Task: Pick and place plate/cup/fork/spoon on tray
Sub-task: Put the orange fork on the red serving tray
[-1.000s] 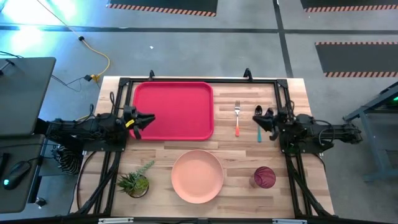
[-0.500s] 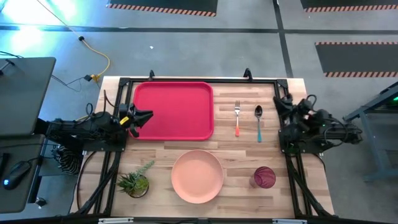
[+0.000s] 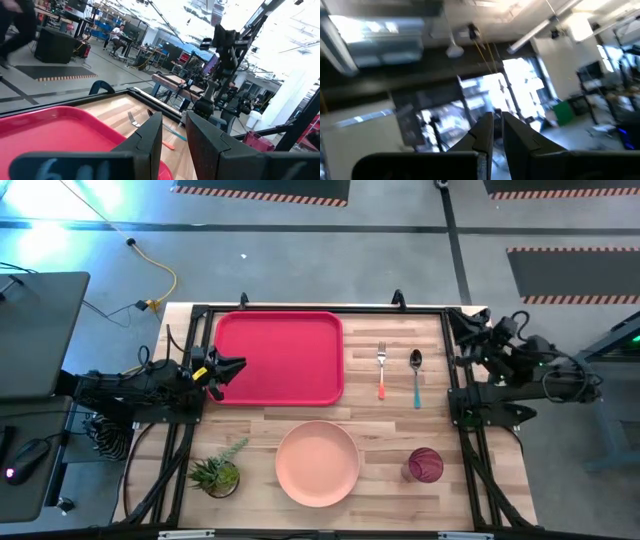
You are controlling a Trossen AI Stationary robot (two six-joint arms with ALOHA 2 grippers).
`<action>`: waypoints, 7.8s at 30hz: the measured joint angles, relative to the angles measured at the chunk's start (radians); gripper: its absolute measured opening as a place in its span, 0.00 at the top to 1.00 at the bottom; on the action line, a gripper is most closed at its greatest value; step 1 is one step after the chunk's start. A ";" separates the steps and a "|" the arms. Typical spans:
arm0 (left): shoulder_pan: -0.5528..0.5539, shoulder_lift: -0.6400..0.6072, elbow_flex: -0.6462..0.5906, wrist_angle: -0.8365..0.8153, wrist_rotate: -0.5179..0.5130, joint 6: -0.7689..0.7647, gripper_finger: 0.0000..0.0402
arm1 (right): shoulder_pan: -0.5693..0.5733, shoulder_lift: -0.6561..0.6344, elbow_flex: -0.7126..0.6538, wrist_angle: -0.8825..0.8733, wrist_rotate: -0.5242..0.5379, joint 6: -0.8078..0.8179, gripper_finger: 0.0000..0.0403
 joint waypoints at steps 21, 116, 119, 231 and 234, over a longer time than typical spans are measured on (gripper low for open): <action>0.000 0.000 0.000 -0.001 0.000 -0.001 0.81 | -0.090 0.432 0.424 -1.238 0.064 1.105 0.93; 0.000 0.000 0.000 -0.054 -0.002 -0.026 0.81 | -0.468 1.399 0.481 -1.006 -0.540 0.992 0.99; 0.000 0.000 0.000 -0.055 -0.001 -0.017 0.81 | -0.454 1.398 0.528 -1.007 -0.542 0.992 0.99; 0.000 0.000 0.000 -0.213 0.009 0.081 0.81 | -0.320 1.792 1.024 -0.973 -0.455 1.150 0.97; 0.000 0.000 0.000 -0.213 0.009 0.080 0.81 | -0.320 1.792 1.024 -0.973 -0.454 1.150 0.94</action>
